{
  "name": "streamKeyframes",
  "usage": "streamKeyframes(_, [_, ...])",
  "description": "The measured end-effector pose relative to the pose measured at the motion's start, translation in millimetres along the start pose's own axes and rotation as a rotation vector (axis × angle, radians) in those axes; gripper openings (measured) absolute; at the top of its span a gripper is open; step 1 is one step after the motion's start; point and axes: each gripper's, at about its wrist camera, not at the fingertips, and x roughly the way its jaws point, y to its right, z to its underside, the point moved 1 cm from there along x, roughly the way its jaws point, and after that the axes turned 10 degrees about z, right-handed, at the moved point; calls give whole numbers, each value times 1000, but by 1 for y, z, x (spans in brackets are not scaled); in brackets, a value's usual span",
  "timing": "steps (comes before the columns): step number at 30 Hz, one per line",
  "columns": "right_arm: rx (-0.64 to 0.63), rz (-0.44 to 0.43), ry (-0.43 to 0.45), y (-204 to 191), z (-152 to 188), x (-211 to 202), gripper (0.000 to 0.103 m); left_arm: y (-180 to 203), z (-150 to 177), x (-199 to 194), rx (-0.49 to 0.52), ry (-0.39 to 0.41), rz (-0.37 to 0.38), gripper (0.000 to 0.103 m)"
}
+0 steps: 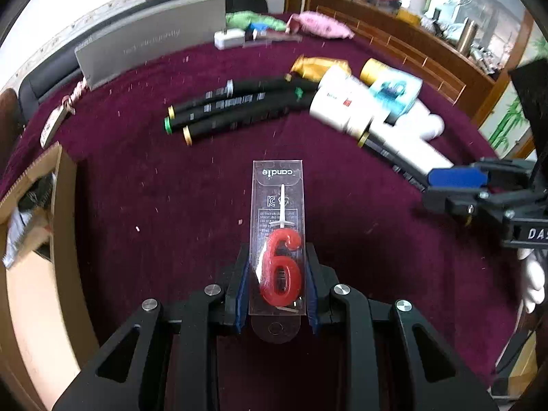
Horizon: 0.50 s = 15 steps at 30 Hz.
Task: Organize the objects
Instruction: 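Grasp the yellow-capped black marker with the right gripper and lift it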
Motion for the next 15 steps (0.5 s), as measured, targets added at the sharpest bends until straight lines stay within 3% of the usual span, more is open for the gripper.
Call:
streamKeyframes(3, [5, 22, 1, -3, -9, 7, 41, 6, -1, 4, 24, 17, -25, 23])
streamKeyframes(10, [-23, 194, -63, -7, -17, 22, 40, 14, 1, 9, 76, 77, -65, 24])
streamKeyframes(11, [-20, 213, -94, -5, -14, 28, 41, 14, 1, 10, 77, 88, -64, 24])
streamKeyframes(13, [-33, 237, -76, -7, -13, 29, 41, 12, 1, 9, 78, 97, -52, 24])
streamKeyframes(15, [-43, 305, -70, -12, -13, 31, 32, 7, 3, 5, 58, 104, -3, 23])
